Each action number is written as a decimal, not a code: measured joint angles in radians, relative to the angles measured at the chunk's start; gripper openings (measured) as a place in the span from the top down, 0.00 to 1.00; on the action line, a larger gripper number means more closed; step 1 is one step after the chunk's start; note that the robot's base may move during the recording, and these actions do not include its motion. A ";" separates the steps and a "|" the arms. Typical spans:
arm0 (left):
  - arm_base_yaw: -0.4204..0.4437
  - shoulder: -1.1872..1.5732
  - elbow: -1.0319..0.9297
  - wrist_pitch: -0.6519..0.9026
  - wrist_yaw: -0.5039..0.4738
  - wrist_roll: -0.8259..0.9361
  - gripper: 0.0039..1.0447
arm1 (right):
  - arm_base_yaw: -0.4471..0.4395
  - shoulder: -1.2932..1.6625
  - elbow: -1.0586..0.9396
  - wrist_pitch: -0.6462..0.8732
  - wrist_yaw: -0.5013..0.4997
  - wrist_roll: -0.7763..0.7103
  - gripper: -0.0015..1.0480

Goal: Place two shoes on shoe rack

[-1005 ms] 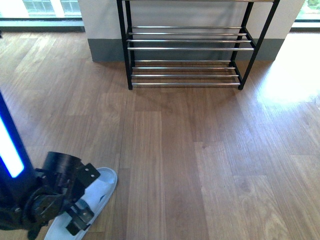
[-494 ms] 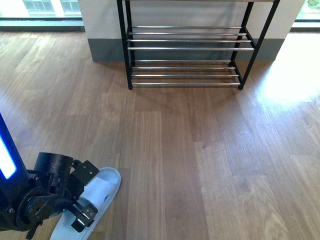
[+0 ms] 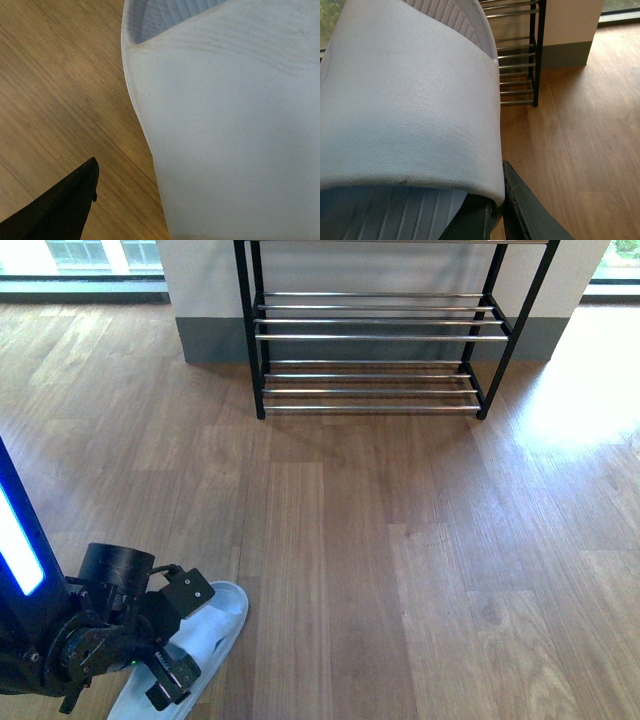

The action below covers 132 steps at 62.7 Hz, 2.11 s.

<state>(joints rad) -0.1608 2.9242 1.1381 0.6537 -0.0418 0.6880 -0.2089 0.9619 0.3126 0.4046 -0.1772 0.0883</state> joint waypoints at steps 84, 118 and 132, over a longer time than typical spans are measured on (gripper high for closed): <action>-0.030 -0.288 -0.171 0.139 -0.050 -0.299 0.98 | 0.000 0.000 0.000 0.000 0.000 0.000 0.98; -0.009 -1.442 -0.806 -0.093 -0.198 -0.338 0.98 | 0.000 0.000 0.000 0.000 0.000 0.000 0.98; 0.014 -1.951 -0.868 -0.443 -0.196 -0.346 0.98 | 0.000 0.000 0.000 0.000 0.000 0.000 0.98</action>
<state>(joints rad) -0.1467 0.9730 0.2699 0.2111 -0.2375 0.3424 -0.2089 0.9619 0.3126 0.4046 -0.1768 0.0883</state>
